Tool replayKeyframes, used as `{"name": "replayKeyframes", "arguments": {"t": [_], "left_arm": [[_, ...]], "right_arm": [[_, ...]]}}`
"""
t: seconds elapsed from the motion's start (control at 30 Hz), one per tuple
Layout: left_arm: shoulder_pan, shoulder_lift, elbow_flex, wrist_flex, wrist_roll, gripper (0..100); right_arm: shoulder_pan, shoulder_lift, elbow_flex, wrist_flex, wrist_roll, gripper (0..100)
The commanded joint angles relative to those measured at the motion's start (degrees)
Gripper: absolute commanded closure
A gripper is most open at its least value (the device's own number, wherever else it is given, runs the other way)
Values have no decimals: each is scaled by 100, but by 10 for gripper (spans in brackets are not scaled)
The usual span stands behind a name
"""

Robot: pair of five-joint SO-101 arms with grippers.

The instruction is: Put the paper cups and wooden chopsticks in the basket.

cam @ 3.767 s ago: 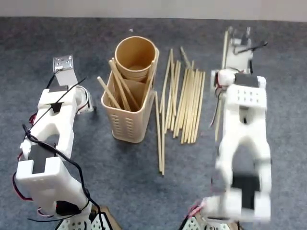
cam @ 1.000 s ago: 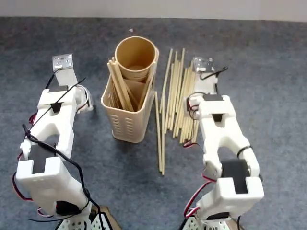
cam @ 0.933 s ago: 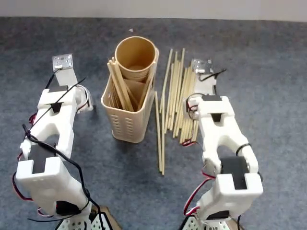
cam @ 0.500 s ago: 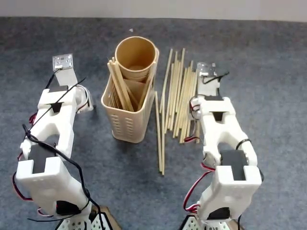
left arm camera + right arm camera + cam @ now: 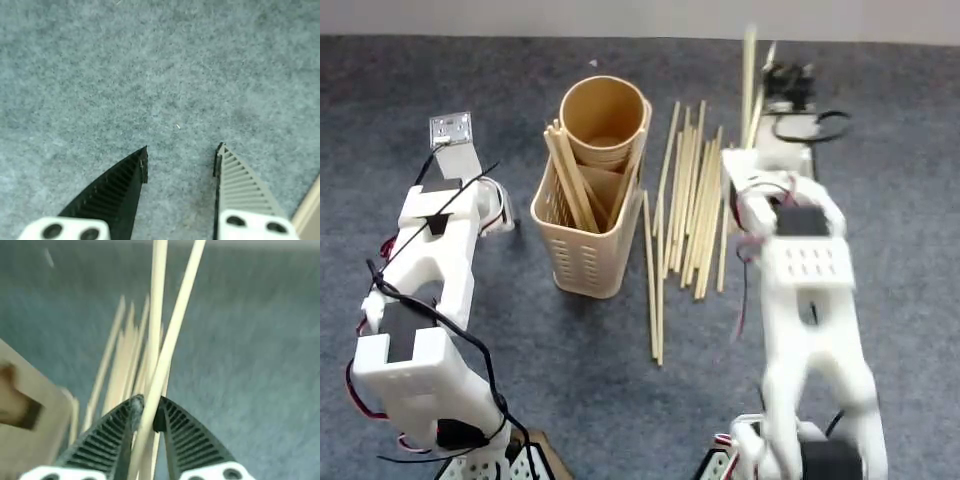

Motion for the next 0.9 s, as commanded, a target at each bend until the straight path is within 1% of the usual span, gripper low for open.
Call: {"name": "replayKeyframes", "arguments": {"t": [0.0, 0.13, 0.23, 0.33, 0.5, 0.6, 0.73, 0.87], "left_arm": [[48, -31, -31, -44, -35, 776], [48, -31, -22, -35, -35, 776], [48, -31, 31, -35, -35, 776], [48, -31, 84, -53, -35, 776], [22, -31, 75, -53, -35, 776], [13, -31, 75, -53, -35, 776], [13, -31, 66, -62, -35, 776], [13, -31, 57, -62, -35, 776]], "right_arm": [[-84, -1473, -57, -48, 35, 995], [-374, -2343, -374, -356, 35, 995], [-681, -2448, -637, -778, 9, 995], [-1068, -2396, -875, -1068, 0, 995], [-1859, -1745, -927, -1684, -18, 995], [-2220, -1323, -927, -1991, -299, 995], [-2492, -1077, -787, -2009, -404, 995], [-2598, -1367, 75, -2290, -413, 995]]}}
